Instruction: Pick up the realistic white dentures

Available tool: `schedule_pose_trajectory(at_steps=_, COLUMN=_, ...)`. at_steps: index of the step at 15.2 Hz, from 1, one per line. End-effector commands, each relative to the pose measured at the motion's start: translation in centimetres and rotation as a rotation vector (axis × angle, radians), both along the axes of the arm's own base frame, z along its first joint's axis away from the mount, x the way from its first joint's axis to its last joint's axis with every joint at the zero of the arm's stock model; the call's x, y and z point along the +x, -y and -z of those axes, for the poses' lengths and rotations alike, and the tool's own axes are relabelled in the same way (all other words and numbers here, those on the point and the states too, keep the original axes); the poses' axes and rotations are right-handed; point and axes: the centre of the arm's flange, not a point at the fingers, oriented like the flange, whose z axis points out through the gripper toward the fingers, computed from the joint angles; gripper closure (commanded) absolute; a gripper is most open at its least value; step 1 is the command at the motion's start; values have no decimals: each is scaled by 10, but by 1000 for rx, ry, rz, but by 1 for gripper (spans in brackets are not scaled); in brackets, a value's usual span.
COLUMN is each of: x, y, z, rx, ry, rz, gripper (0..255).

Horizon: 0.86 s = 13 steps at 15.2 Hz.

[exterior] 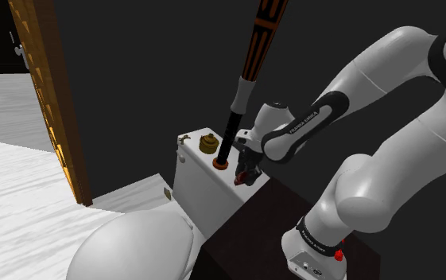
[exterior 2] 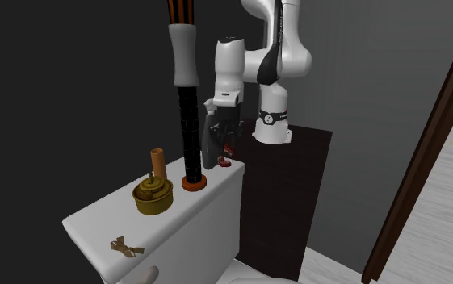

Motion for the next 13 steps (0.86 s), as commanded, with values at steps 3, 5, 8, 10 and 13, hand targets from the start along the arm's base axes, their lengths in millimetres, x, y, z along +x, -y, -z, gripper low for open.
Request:
schedule_pose_trajectory(at_steps=3, x=0, y=1, z=-21, rx=0, ry=-1, rz=0, gripper=255)
schedule_pose_trajectory(at_steps=5, x=0, y=1, z=-31, rx=0, ry=-1, rz=0, gripper=255)
schedule_pose_trajectory(at_steps=8, x=0, y=1, z=-47, rx=0, ry=-1, rz=0, gripper=255)
schedule_pose_trajectory(at_steps=10, x=0, y=1, z=-58, rx=0, ry=-1, rz=0, gripper=255)
schedule_pose_trajectory(at_steps=13, x=0, y=1, z=-64, rx=0, ry=-1, rz=0, gripper=255)
